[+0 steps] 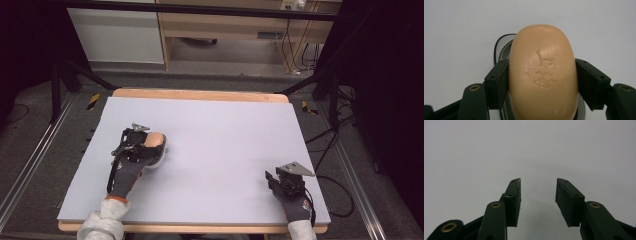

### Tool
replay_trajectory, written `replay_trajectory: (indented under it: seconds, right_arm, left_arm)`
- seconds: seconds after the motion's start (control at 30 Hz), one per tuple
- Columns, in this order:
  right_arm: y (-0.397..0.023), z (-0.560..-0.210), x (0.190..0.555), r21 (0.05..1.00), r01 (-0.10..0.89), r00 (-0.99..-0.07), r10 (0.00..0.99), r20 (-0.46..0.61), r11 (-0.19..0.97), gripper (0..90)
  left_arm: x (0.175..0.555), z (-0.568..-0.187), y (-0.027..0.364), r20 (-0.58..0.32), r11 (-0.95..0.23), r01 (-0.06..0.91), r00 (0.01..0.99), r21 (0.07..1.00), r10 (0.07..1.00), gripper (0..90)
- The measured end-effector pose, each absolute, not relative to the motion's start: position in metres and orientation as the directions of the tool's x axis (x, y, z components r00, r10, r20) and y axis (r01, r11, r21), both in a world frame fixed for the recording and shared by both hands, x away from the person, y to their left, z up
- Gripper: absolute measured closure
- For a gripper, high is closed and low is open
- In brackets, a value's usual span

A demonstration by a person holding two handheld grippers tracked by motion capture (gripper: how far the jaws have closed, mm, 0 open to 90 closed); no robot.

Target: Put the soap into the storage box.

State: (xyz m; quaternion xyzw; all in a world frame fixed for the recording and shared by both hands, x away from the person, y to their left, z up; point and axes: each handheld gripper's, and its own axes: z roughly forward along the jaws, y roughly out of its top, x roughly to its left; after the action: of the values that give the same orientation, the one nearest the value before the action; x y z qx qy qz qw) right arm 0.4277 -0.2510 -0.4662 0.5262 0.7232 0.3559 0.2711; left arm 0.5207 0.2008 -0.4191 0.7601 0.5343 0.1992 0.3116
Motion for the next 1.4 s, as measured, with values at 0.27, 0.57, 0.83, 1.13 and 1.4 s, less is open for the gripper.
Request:
replay_trajectory:
  seconds: [0.27,0.57,0.83,1.13,1.4]
  right_arm:
    - [-0.251,-0.466,0.428,0.800,0.568,-0.302,0.953,-0.015,0.193,55.5]
    - [-0.250,-0.466,0.428,0.799,0.570,-0.303,0.953,-0.015,0.193,55.3]
    - [-0.251,-0.466,0.428,0.799,0.569,-0.301,0.953,-0.015,0.193,54.9]
    - [-0.251,-0.466,0.428,0.799,0.569,-0.302,0.953,-0.015,0.193,54.8]
    - [-0.251,-0.466,0.428,0.801,0.567,-0.300,0.954,-0.016,0.192,54.8]
  left_arm:
    - [0.522,-0.423,0.201,-0.037,-0.230,0.694,0.346,0.683,0.937,31.8]
    - [0.521,-0.424,0.202,-0.052,-0.219,0.695,0.347,0.684,0.937,31.7]
    - [0.520,-0.424,0.201,-0.054,-0.218,0.696,0.347,0.684,0.936,31.4]
    - [0.517,-0.423,0.204,-0.059,-0.216,0.687,0.353,0.693,0.934,31.0]
    - [0.512,-0.417,0.212,-0.073,-0.198,0.666,0.355,0.719,0.932,30.4]
